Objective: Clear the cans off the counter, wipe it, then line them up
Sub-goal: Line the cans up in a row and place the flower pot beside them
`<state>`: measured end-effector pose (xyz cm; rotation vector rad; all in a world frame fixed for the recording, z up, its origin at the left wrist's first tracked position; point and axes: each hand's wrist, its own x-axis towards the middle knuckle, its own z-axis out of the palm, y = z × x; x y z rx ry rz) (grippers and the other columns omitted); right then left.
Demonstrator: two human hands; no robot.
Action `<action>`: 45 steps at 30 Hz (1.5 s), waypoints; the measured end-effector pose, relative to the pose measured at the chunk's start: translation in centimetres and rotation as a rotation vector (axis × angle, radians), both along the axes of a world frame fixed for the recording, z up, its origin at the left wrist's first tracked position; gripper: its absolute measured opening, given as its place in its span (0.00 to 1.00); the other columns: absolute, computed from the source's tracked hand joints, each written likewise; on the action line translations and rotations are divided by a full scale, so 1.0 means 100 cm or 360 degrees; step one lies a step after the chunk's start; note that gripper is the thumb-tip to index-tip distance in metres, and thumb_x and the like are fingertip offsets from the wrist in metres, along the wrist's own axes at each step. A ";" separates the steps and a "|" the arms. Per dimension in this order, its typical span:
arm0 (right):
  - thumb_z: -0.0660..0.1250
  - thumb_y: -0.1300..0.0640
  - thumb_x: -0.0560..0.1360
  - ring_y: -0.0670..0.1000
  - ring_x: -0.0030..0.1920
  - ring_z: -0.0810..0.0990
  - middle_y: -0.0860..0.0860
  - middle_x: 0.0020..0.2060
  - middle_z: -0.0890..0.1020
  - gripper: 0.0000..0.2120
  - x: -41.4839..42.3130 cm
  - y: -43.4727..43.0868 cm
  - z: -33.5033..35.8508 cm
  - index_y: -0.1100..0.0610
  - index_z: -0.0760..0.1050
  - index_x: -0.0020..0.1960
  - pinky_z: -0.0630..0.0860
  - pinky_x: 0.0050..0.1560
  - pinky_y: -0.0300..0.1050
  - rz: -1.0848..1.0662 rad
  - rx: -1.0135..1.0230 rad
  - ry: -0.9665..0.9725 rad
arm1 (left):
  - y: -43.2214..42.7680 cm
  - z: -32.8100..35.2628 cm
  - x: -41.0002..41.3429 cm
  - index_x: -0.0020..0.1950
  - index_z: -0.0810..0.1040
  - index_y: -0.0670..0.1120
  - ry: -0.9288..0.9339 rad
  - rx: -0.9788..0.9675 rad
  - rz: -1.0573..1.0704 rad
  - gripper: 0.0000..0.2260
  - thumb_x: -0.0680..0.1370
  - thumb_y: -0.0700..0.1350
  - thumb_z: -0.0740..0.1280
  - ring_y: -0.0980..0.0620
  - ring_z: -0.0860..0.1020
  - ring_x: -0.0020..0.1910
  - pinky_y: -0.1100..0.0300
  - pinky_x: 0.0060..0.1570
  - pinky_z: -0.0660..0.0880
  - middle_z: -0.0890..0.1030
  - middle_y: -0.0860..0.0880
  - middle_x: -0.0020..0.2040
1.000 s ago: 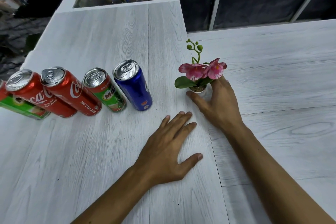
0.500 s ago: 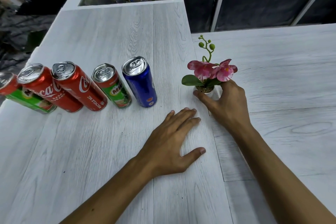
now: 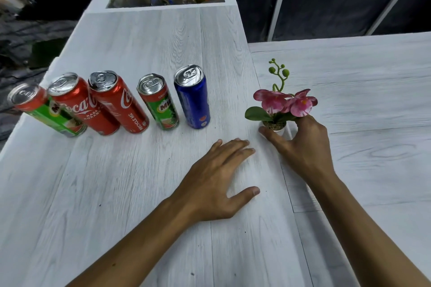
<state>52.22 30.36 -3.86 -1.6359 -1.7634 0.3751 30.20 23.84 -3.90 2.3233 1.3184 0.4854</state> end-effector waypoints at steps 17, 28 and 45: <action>0.75 0.38 0.72 0.51 0.53 0.81 0.50 0.54 0.84 0.22 -0.065 -0.057 0.009 0.51 0.78 0.58 0.69 0.50 0.40 -0.0007 -0.0051 -0.0031 | -0.051 0.005 -0.081 0.81 0.64 0.53 -0.0001 0.0042 0.0050 0.33 0.79 0.65 0.64 0.61 0.55 0.81 0.56 0.81 0.51 0.62 0.56 0.81; 0.76 0.41 0.72 0.53 0.52 0.81 0.49 0.51 0.84 0.20 -0.144 -0.077 0.014 0.53 0.80 0.56 0.71 0.48 0.43 0.0098 -0.0064 -0.0013 | -0.073 0.013 -0.155 0.80 0.66 0.52 -0.0020 0.0060 0.0150 0.33 0.79 0.64 0.66 0.60 0.57 0.81 0.52 0.81 0.54 0.63 0.56 0.81; 0.72 0.34 0.72 0.53 0.57 0.80 0.51 0.59 0.83 0.27 -0.248 -0.082 0.007 0.52 0.78 0.62 0.73 0.54 0.42 0.0192 -0.0114 -0.0043 | -0.095 0.007 -0.259 0.80 0.66 0.52 0.0021 0.0050 0.0256 0.32 0.79 0.65 0.66 0.60 0.57 0.81 0.53 0.81 0.54 0.63 0.57 0.81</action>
